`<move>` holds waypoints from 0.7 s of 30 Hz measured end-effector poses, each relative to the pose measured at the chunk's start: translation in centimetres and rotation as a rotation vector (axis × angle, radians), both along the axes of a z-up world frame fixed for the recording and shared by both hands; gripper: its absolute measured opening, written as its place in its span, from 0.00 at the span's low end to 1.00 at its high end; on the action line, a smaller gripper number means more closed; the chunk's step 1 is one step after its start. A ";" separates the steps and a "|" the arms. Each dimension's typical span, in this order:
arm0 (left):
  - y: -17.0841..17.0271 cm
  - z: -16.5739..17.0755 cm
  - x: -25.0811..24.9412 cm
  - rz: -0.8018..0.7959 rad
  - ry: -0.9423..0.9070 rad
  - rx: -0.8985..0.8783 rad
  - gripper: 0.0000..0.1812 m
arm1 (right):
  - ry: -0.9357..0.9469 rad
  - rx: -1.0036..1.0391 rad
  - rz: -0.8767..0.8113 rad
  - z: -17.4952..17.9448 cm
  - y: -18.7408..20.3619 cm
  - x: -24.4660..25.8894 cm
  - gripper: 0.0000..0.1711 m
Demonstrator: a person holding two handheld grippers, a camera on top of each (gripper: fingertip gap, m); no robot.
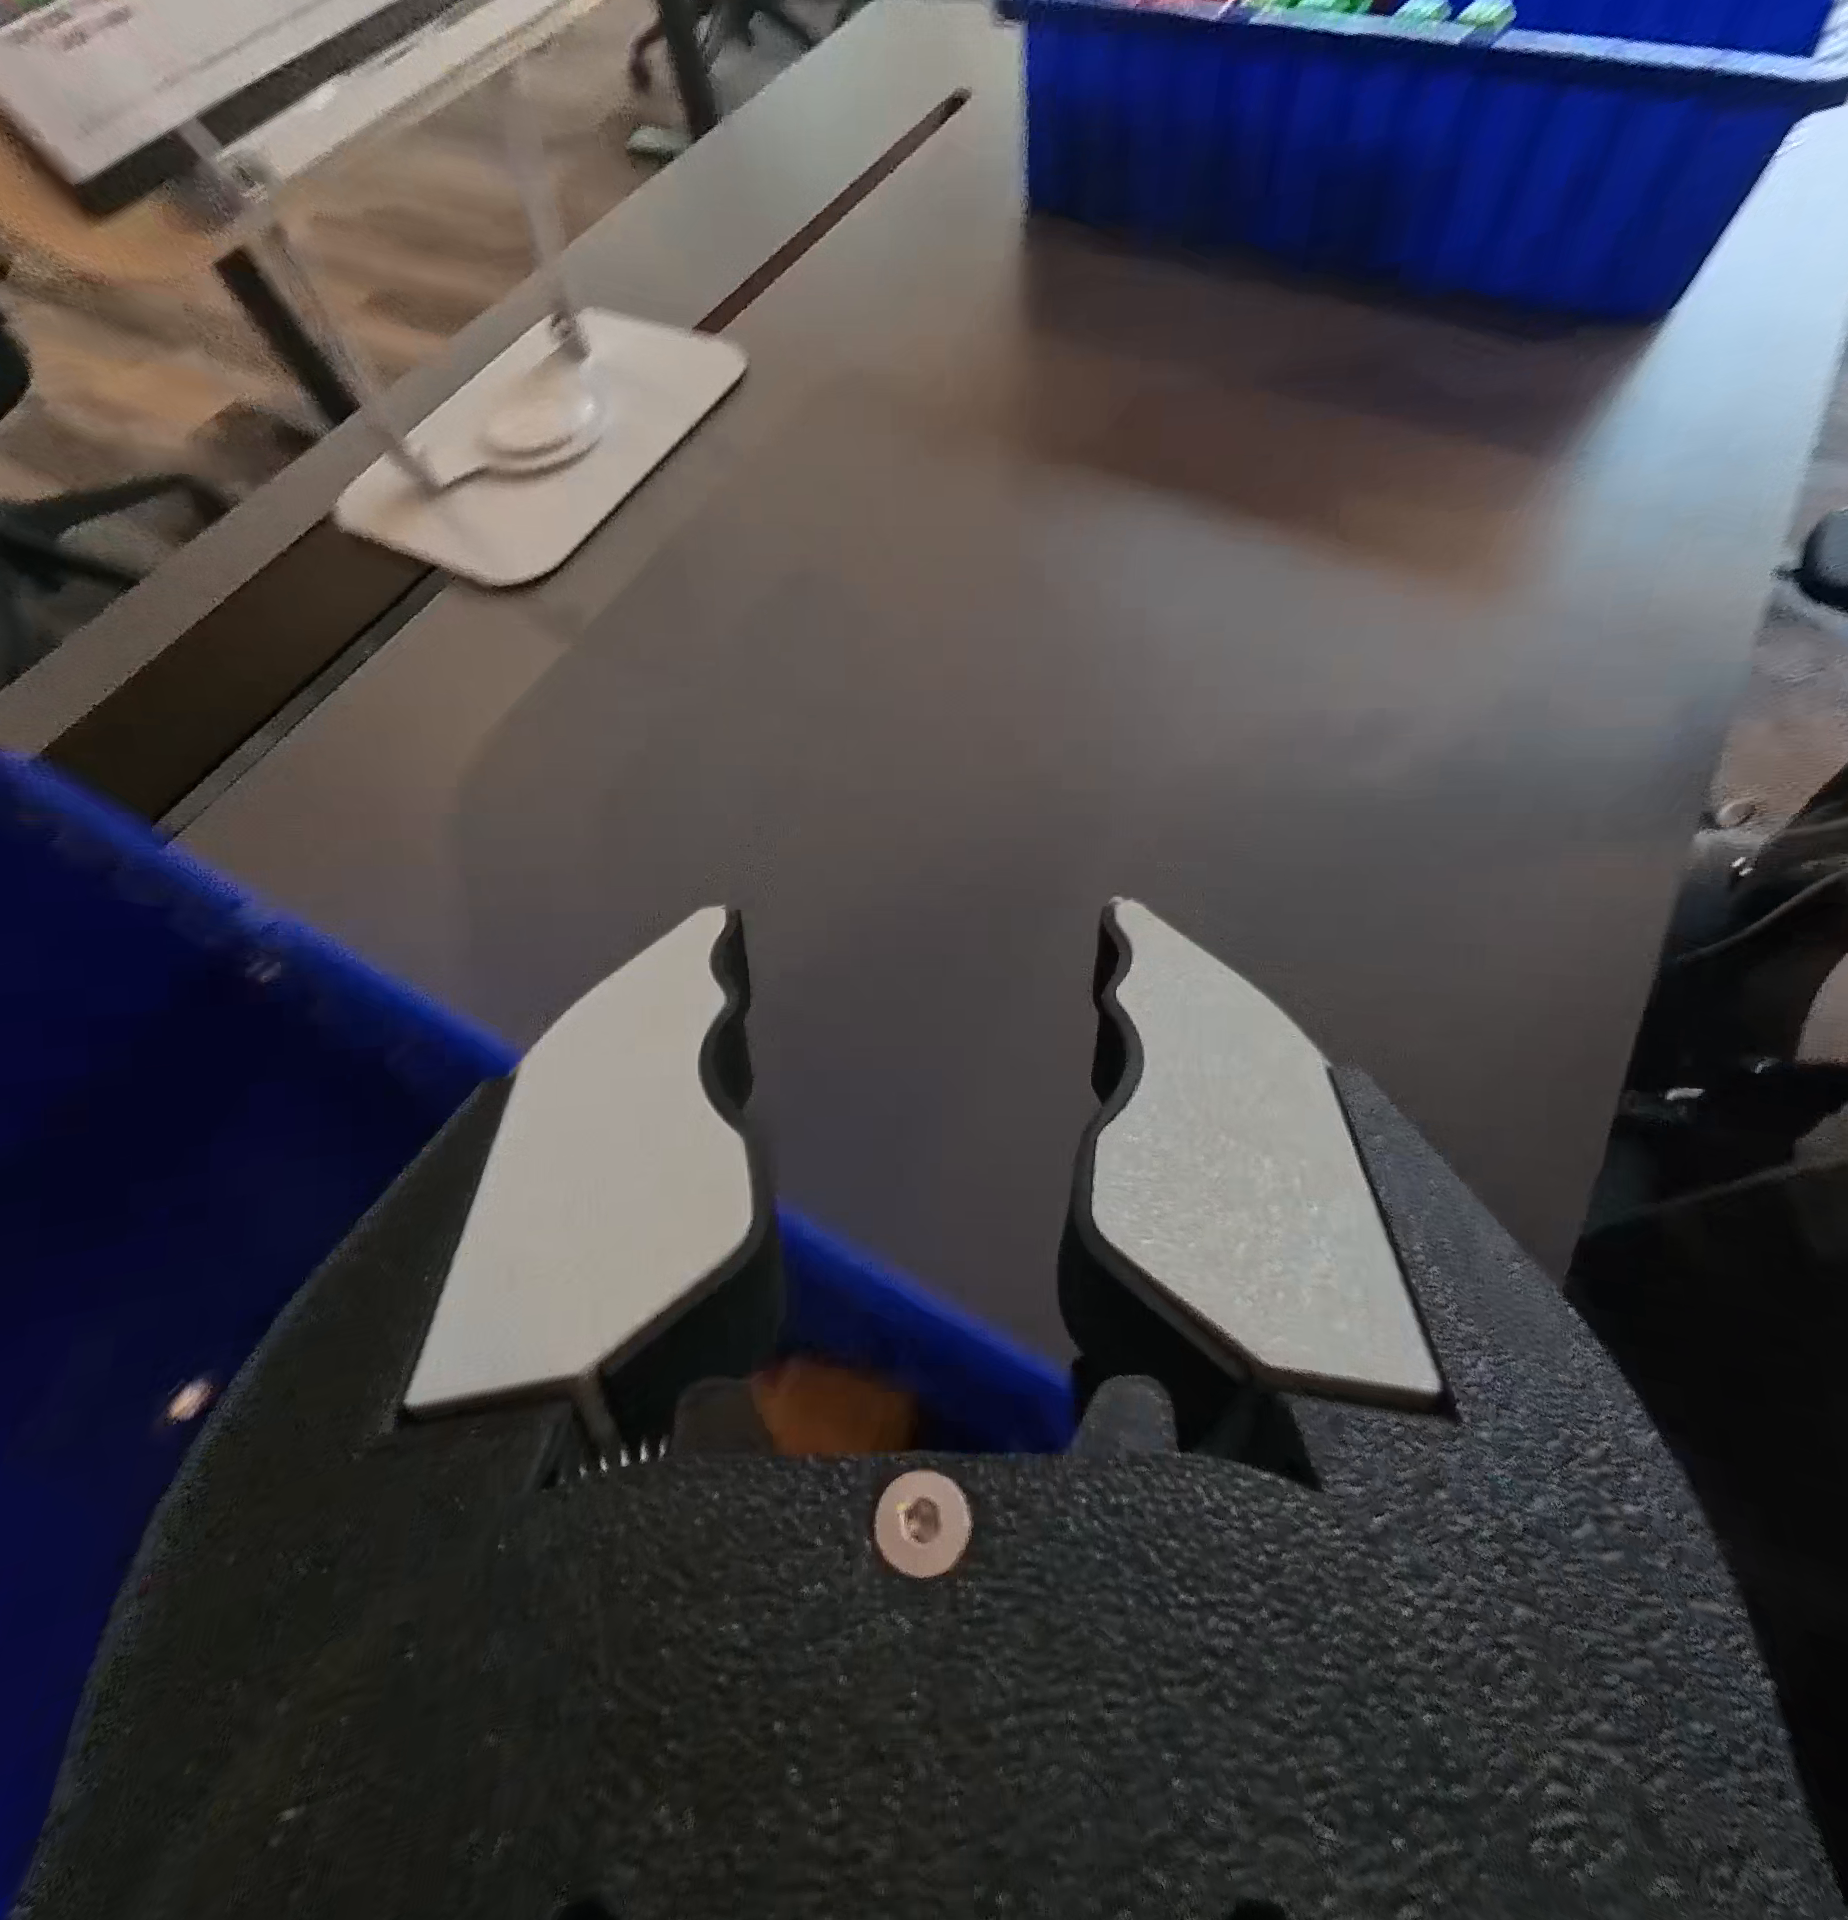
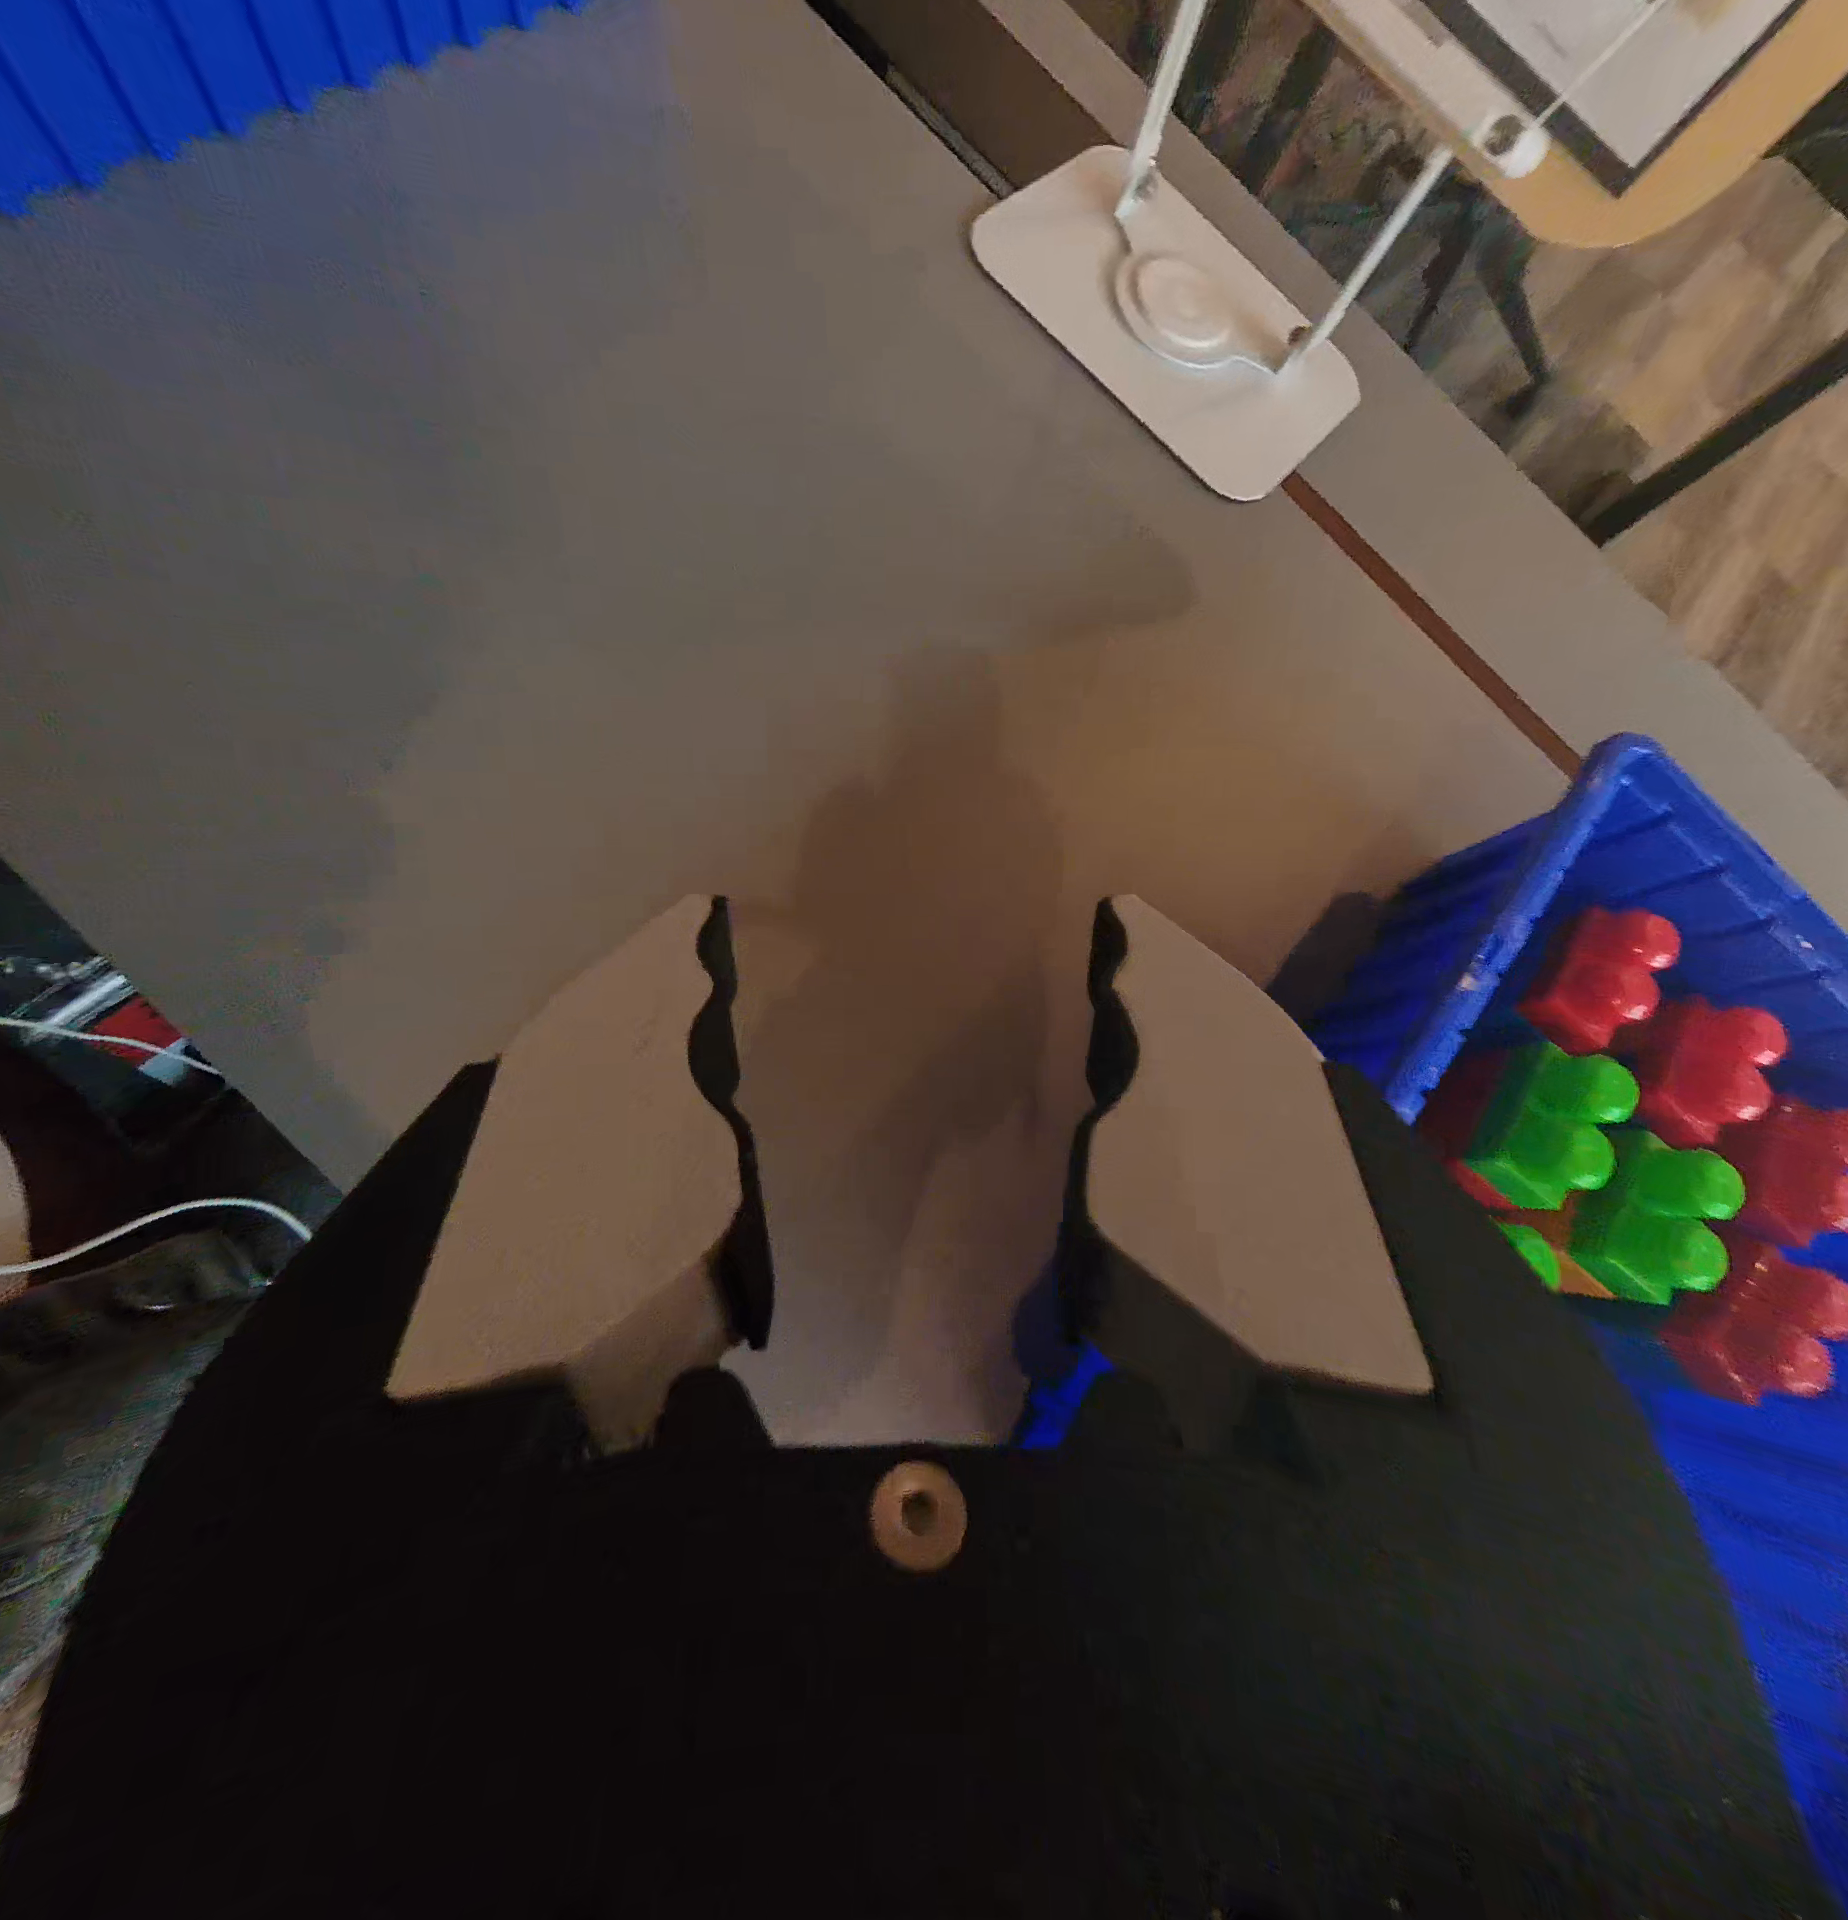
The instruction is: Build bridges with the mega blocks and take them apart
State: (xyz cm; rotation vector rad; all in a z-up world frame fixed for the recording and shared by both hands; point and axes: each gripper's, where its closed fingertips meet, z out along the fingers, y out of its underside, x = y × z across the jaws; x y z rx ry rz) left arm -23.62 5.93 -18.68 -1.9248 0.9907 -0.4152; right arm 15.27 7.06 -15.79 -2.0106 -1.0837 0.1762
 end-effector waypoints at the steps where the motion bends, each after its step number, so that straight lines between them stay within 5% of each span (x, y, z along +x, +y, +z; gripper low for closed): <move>1: -0.2 0.3 -1.5 0.029 0.030 -0.006 0.35 | 0.014 -0.005 0.014 -0.3 -0.3 -0.3 0.38; 6: -1.6 0.5 -7.0 0.107 0.139 -0.102 0.34 | 0.002 -0.010 0.016 -1.6 -0.6 0.0 0.38; 10: -2.7 -2.5 -9.8 0.083 0.272 -0.296 0.33 | 0.024 -0.005 0.023 -1.8 -0.6 0.0 0.37; 14: -3.2 -6.4 -12.6 -0.074 0.585 -0.399 0.38 | 0.057 -0.013 0.030 -1.6 -0.7 0.1 0.35; 21: -2.4 -9.2 -11.6 -0.431 0.642 -0.393 0.30 | 0.046 -0.022 -0.001 -1.3 -1.1 0.6 0.33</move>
